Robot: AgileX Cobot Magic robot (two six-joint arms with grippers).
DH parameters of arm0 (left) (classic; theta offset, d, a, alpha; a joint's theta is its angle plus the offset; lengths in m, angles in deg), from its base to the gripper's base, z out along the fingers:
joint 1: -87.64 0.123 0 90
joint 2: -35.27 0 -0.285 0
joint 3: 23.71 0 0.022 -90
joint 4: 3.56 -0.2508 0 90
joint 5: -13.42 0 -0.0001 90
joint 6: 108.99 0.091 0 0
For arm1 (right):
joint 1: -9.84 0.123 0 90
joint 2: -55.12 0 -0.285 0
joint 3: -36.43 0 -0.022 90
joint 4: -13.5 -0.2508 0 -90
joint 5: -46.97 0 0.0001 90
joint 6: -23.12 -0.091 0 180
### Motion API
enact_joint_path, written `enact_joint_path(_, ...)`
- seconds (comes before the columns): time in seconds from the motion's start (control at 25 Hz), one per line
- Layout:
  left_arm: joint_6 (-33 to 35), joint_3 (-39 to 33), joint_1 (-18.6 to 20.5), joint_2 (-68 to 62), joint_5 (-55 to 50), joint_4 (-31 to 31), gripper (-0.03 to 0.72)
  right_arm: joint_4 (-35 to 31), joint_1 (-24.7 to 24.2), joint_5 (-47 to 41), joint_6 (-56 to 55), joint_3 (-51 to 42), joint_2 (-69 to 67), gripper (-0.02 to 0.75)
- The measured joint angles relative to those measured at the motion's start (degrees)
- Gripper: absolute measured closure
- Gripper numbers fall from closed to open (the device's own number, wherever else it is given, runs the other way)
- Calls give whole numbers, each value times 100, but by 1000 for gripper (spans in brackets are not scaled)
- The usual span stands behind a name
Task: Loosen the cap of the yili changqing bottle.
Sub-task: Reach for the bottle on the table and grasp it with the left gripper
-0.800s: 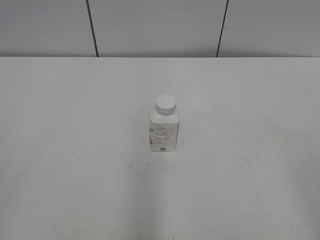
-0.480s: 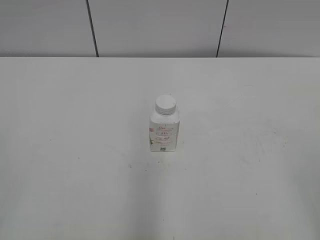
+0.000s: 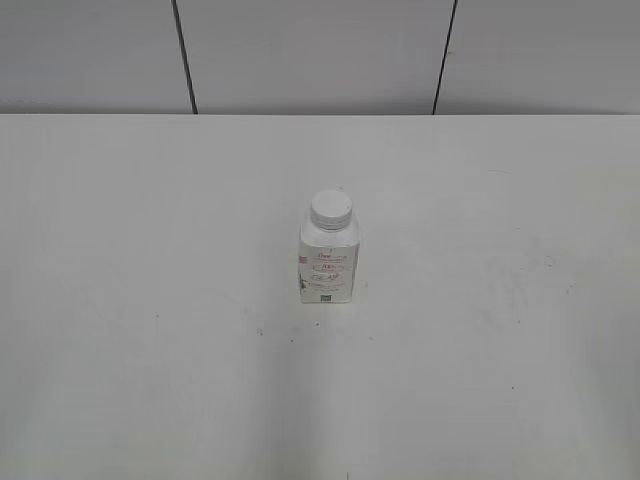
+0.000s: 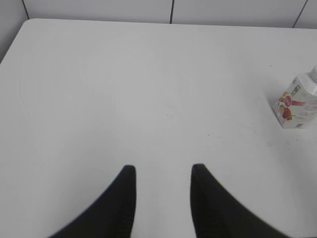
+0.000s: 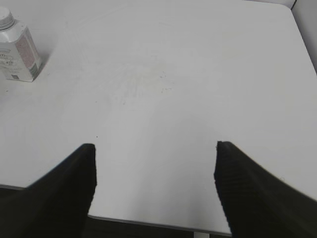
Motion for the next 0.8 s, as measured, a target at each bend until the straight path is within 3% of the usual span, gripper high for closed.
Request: enact_joint_path(0.8,0,0,-10,0,0,0,449,10,0,0,0,0,0,153)
